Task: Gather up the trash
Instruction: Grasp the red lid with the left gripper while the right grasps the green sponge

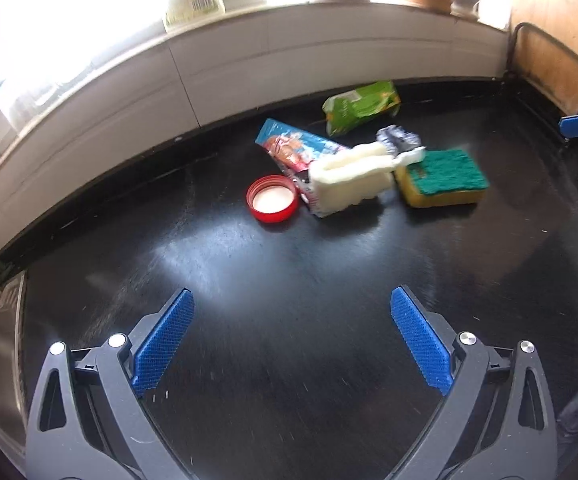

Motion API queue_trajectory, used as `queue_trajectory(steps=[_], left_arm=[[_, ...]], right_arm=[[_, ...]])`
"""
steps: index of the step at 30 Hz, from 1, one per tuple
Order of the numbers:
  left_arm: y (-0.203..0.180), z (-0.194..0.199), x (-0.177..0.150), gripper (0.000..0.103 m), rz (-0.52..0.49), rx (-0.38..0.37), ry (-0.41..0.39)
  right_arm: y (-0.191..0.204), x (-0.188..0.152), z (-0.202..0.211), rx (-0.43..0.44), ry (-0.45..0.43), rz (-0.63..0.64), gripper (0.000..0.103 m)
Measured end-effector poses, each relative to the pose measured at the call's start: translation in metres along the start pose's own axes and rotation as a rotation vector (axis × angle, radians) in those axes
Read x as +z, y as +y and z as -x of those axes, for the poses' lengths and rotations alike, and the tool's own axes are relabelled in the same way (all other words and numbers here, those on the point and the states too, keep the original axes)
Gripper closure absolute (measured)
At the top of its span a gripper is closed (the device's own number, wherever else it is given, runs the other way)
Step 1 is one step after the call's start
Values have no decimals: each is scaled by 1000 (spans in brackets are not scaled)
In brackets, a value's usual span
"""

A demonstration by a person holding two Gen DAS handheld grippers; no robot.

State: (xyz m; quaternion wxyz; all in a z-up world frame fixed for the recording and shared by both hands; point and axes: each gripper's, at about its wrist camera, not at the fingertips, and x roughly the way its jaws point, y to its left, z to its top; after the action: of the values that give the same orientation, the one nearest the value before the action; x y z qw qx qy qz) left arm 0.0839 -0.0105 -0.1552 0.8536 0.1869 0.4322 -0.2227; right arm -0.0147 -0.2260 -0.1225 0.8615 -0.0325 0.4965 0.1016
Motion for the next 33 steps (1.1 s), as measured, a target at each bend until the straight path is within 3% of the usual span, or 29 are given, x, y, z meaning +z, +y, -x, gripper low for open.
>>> queue_trajectory(steps=[7, 11, 15, 19, 22, 24, 28, 33], left_arm=[[17, -71, 26, 7, -79, -6, 47], [30, -105, 39, 7, -90, -54, 72], [40, -124, 51, 7, -105, -104, 64], [43, -131, 60, 8, -121, -148, 46], [43, -130, 62, 24, -114, -191, 30], [41, -126, 63, 53, -113, -188, 14], [35, -117, 61, 54, -86, -151, 34], [24, -77, 52, 54, -31, -102, 12]], right_arm=[[-26, 16, -73, -8, 94, 94, 16], [-35, 24, -117, 12, 151, 153, 16], [-36, 28, -147, -2, 185, 261, 16], [-36, 31, -158, 54, 209, 307, 16], [-35, 32, -154, 89, 214, 308, 37], [-32, 29, -151, 84, 230, 304, 44], [-24, 15, -136, 67, 224, 250, 47], [-9, -3, -103, 34, 186, 173, 47]])
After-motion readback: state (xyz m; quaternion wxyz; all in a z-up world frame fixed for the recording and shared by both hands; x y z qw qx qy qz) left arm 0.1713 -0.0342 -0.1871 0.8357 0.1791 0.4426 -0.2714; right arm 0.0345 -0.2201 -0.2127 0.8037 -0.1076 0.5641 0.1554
